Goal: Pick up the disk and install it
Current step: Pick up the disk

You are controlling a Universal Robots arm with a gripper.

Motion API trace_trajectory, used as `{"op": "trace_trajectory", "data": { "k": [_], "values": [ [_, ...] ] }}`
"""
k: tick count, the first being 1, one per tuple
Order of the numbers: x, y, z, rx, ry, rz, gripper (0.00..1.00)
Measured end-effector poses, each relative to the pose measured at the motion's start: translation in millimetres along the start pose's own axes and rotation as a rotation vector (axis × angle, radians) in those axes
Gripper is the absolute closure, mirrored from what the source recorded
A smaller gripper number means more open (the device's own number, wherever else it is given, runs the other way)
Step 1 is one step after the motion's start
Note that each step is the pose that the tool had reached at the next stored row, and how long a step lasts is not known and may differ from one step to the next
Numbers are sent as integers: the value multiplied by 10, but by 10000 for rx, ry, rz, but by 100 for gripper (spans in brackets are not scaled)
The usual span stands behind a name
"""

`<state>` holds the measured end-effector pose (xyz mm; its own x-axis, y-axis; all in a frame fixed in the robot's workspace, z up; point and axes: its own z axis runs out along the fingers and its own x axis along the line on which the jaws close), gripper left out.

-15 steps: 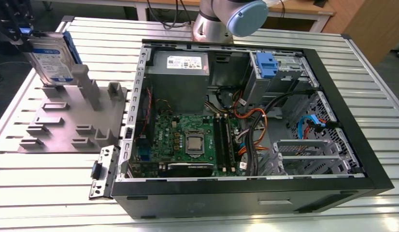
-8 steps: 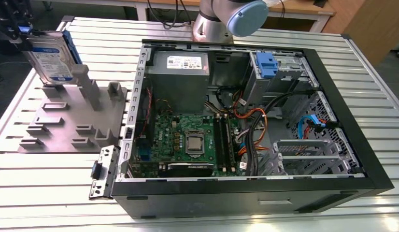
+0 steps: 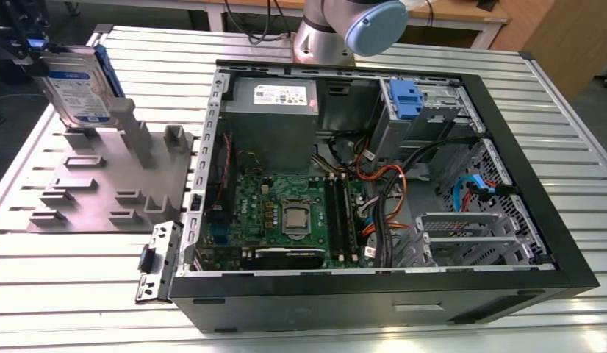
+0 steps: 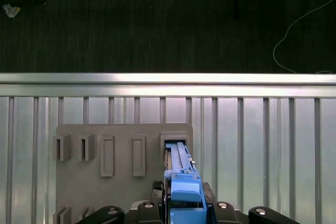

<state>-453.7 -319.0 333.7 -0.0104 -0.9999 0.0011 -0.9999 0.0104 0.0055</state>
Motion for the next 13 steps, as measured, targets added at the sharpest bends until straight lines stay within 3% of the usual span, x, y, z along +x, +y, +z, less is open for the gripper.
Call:
{"op": "trace_trajectory", "data": {
  "k": [13],
  "values": [
    [0,0,-29,-1,0,0,64]
  ]
}}
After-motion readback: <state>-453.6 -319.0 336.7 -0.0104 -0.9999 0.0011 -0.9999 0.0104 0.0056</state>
